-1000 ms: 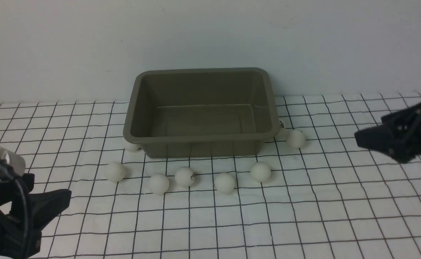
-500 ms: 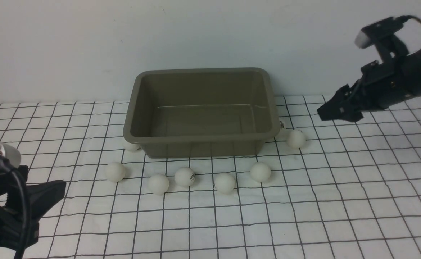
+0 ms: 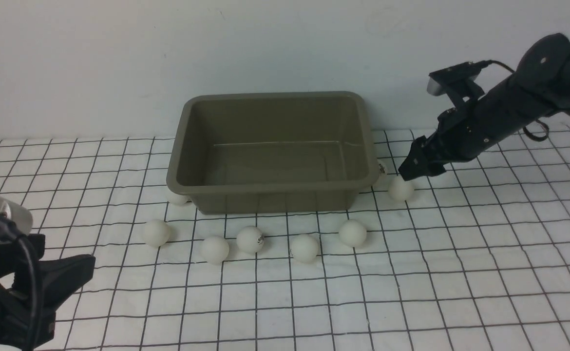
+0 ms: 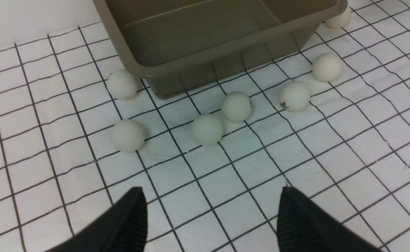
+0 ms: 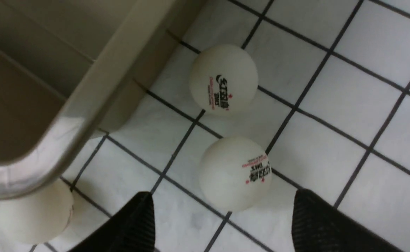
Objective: Put the table tennis balls into the box on the white checkered tablecloth.
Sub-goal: 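Reach for and grasp a ping pong ball on the table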
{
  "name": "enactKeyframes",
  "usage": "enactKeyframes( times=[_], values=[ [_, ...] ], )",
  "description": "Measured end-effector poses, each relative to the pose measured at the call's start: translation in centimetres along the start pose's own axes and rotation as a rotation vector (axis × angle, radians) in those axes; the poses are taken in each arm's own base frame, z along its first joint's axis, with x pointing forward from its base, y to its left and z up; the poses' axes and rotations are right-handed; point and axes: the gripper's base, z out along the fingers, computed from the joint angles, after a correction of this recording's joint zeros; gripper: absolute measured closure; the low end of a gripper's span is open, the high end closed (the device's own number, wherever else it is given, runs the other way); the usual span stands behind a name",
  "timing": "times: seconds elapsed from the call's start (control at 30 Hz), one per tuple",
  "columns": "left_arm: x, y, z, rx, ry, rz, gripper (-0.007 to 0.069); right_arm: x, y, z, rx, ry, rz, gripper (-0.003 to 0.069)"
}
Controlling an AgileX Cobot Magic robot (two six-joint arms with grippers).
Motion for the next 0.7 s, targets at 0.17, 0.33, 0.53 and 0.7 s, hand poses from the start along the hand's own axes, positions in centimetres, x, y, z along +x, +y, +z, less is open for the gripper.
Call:
enactKeyframes(
  times=[0.17, 0.33, 0.53, 0.7],
  values=[
    [0.0, 0.0, 0.0, 0.003, 0.003, -0.002, 0.0174, -0.3, -0.3, 0.8, 0.0, 0.003, 0.003, 0.0186],
    [0.0, 0.0, 0.0, 0.004, 0.003, -0.002, 0.0174, 0.1, -0.7, 1.7, 0.009, 0.016, 0.001, 0.0186],
    [0.0, 0.0, 0.0, 0.003, 0.004, -0.001, 0.0174, 0.3, -0.2, 3.7, 0.006, 0.032, -0.025, 0.0186],
    [0.0, 0.0, 0.0, 0.003, 0.004, -0.001, 0.0174, 0.3, 0.1, 4.7, 0.019, 0.026, -0.037, 0.0186]
  ],
)
